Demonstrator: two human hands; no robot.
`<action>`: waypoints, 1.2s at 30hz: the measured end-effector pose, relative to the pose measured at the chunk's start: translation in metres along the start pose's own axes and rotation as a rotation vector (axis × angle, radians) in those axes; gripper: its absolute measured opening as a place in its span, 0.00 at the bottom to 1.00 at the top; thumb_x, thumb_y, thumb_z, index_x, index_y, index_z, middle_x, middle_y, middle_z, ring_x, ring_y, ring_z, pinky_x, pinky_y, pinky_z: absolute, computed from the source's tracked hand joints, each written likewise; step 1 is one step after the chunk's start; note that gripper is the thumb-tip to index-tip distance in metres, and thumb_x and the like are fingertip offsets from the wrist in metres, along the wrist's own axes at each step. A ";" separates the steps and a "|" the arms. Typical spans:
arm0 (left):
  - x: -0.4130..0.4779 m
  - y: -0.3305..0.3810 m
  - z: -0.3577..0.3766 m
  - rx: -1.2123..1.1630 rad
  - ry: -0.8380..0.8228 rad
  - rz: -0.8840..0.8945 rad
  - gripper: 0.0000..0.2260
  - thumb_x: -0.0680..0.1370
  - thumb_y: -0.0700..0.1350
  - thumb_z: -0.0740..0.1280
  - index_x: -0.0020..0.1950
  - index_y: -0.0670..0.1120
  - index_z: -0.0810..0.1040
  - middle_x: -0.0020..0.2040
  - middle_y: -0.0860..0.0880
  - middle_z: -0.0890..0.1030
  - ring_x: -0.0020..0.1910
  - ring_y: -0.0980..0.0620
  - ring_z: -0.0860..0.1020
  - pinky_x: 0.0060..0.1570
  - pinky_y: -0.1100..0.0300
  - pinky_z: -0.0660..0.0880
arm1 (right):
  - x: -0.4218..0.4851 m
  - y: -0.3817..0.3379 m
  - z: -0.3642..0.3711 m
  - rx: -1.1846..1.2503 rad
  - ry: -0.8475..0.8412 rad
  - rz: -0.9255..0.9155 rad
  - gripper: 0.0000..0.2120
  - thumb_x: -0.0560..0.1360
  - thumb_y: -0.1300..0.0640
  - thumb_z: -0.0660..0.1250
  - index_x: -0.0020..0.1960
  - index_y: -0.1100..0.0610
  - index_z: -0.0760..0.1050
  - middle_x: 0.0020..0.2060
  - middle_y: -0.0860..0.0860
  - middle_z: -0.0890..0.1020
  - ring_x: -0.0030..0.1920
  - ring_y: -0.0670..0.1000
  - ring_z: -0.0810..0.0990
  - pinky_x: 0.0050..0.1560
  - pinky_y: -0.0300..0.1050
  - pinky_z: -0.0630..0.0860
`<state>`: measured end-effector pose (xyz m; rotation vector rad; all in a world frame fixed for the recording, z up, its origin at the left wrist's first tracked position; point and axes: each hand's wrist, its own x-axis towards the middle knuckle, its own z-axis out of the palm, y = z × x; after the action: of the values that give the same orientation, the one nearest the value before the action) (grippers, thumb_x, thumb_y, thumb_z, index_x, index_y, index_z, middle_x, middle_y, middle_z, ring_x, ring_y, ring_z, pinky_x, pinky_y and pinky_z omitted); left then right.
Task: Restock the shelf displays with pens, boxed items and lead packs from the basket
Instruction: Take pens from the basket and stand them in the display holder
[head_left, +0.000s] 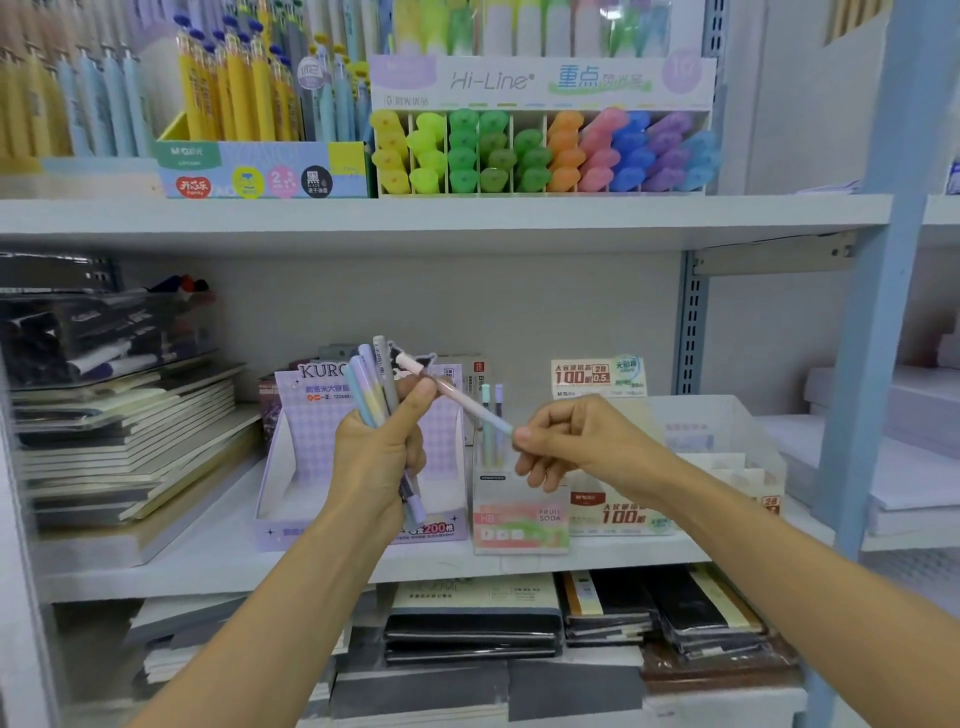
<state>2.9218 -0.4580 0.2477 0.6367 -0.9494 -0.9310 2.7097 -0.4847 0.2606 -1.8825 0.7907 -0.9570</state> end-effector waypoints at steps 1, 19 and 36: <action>-0.001 0.000 0.003 0.004 0.003 0.005 0.10 0.64 0.51 0.76 0.42 0.48 0.84 0.44 0.42 0.73 0.21 0.55 0.60 0.21 0.65 0.62 | -0.001 -0.001 0.002 -0.060 -0.027 0.005 0.09 0.74 0.54 0.71 0.47 0.60 0.82 0.42 0.57 0.85 0.39 0.51 0.84 0.41 0.40 0.80; 0.008 0.000 0.015 0.229 -0.164 -0.215 0.08 0.81 0.44 0.64 0.53 0.42 0.80 0.32 0.50 0.76 0.21 0.56 0.62 0.20 0.65 0.60 | 0.043 -0.036 -0.025 -0.047 0.528 -0.266 0.07 0.76 0.60 0.69 0.49 0.65 0.78 0.38 0.59 0.84 0.33 0.48 0.82 0.36 0.38 0.79; 0.018 -0.013 -0.015 0.172 -0.383 -0.267 0.14 0.81 0.49 0.60 0.58 0.45 0.82 0.39 0.42 0.82 0.34 0.45 0.81 0.37 0.54 0.80 | 0.087 0.019 -0.025 -0.540 0.448 -0.178 0.07 0.75 0.58 0.72 0.47 0.63 0.79 0.33 0.54 0.85 0.33 0.51 0.84 0.43 0.51 0.83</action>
<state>2.9351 -0.4793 0.2371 0.7579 -1.3173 -1.2460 2.7292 -0.5727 0.2792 -2.2538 1.2594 -1.4127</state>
